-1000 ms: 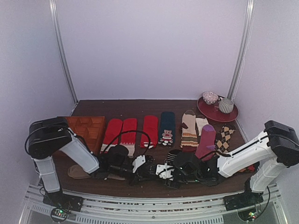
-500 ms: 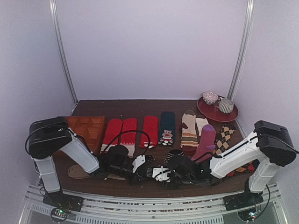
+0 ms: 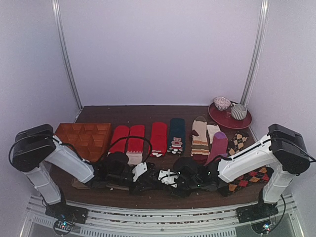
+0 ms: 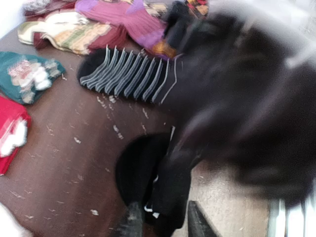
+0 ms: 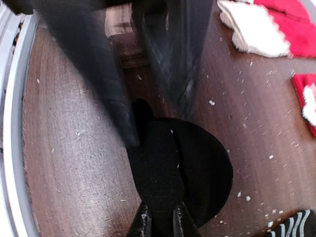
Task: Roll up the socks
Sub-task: Roll the sock at the center of the board.
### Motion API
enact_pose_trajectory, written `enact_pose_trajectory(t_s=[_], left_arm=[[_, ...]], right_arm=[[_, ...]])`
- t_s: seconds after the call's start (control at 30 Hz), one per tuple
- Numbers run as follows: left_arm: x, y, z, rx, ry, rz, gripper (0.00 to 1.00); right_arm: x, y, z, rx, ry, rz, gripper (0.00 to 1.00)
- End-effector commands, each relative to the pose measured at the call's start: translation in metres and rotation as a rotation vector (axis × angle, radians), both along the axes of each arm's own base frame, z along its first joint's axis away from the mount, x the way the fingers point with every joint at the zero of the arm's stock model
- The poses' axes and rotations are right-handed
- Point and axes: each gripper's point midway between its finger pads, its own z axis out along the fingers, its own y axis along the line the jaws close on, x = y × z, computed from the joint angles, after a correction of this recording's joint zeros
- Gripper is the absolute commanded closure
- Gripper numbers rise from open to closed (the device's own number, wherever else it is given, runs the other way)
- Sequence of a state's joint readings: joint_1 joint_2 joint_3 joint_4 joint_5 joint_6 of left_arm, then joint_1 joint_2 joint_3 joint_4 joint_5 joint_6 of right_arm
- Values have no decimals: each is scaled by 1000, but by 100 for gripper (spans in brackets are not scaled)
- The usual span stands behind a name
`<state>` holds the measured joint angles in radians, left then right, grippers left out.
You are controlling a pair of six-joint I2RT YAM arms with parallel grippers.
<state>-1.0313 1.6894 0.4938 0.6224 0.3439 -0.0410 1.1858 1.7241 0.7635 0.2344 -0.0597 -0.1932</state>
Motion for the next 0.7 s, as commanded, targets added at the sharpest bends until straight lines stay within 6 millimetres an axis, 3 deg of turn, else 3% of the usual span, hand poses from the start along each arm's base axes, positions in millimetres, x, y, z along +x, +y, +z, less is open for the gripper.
enact_pose_trajectory(t_s=[0.0, 0.13, 0.3, 0.67], left_arm=[[12, 5, 34, -17, -180, -4, 65], [12, -3, 47, -49, -259, -53, 64], [5, -9, 28, -34, -260, -91, 64], [10, -6, 2, -1, -269, -56, 57]], right_arm=[[-23, -32, -43, -171, 334, -54, 94], [-29, -41, -66, -265, 526, -140, 93], [-38, -50, -77, -251, 759, -212, 92], [-52, -60, -85, -291, 870, -194, 91]])
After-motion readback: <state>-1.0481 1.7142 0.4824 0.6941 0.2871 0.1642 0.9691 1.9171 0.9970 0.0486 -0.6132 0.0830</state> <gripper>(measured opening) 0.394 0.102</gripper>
